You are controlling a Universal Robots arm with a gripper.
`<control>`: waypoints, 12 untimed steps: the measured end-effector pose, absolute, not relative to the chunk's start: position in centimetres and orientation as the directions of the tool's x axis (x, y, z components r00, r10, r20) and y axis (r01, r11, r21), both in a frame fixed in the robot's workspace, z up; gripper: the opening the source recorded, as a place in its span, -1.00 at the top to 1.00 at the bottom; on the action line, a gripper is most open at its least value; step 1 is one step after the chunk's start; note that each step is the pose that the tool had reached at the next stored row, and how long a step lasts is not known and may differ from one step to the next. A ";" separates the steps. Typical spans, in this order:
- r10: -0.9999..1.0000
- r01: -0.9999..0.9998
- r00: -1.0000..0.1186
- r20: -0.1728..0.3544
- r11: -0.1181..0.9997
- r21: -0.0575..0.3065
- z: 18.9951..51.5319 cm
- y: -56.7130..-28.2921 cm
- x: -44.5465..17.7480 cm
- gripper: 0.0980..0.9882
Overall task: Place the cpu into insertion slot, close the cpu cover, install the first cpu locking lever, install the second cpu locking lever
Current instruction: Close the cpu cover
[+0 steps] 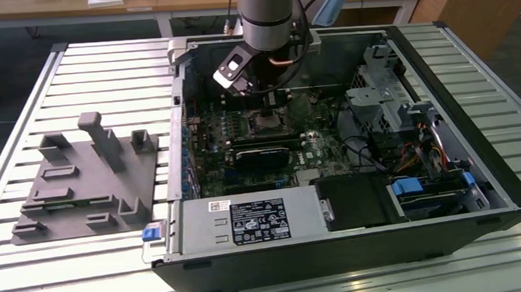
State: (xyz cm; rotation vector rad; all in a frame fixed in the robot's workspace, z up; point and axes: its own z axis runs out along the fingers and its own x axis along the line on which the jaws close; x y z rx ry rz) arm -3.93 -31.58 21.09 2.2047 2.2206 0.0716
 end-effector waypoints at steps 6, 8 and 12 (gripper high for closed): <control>1.000 0.999 -0.008 0.024 0.007 0.040 21.5 -31.6 -3.9 0.98; 1.000 0.999 -0.008 0.024 0.007 0.040 21.6 -31.6 -3.9 0.98; 1.000 0.999 -0.008 0.024 0.007 0.040 22.1 -31.6 -3.9 0.98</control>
